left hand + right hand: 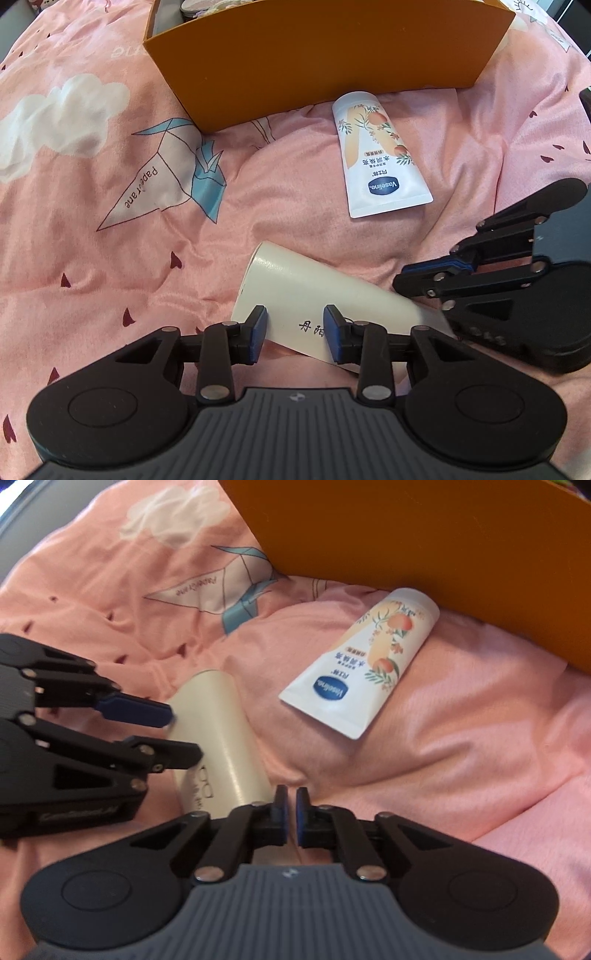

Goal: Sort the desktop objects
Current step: 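Close the right tool around the white cylindrical bottle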

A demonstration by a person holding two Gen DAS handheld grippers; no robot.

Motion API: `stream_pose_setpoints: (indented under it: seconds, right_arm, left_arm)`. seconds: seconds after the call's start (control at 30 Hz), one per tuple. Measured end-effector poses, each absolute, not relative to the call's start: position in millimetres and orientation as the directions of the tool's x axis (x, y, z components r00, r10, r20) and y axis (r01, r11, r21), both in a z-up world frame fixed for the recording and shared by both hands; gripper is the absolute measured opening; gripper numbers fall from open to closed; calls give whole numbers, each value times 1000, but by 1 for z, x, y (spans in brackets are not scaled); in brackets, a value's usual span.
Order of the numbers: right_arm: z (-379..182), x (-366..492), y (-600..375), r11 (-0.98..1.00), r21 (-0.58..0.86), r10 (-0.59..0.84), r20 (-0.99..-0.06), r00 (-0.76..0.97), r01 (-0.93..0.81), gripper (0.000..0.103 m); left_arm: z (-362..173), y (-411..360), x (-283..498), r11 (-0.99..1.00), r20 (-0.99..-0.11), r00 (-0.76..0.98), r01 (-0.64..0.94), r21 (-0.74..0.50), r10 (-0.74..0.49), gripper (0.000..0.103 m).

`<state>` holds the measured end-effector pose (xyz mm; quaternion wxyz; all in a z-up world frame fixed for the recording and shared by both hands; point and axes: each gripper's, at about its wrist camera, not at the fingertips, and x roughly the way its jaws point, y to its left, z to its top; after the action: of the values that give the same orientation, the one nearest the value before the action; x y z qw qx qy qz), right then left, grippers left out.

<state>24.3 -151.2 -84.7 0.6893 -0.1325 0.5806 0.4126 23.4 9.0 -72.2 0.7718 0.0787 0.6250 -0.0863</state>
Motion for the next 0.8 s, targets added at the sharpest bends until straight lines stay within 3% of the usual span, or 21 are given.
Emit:
stream_pose_setpoints:
  seconds: [0.17,0.27,0.37,0.4,0.43,0.7,0.8]
  right_arm:
    - [-80,30,-158,606,409,495,-865,-78,-682,5]
    - [-78,30,-158,535,541,582,-793,-180,-649,13]
    - [-75,24,-146,544,441,535,-838,-110,-714,19]
    - [-78,24,-141,545,422,516,-850,-108,-724,31]
    - [-81,25,-137,540,421,509,-853,-115,-729,35]
    - [-105,40,-116,487,484,495,-839,-227,-727,52]
    - [-115,45,-112,481,528,506,-819,-269,-700,54]
  left_arm:
    - [-75,14,24,977,-979,198,211,-9,-52,39]
    - [-76,17,24,980,-979,195,200,-10,-49,39]
    - [-76,22,22,984,-980,193,179,-10,-45,39]
    - [-76,24,22,985,-980,191,170,-13,-46,39]
    - [-77,27,22,987,-981,188,160,-18,-48,39]
    - [-83,42,24,995,-985,167,101,-19,-35,36]
    - [-85,49,25,997,-986,162,72,-34,-45,35]
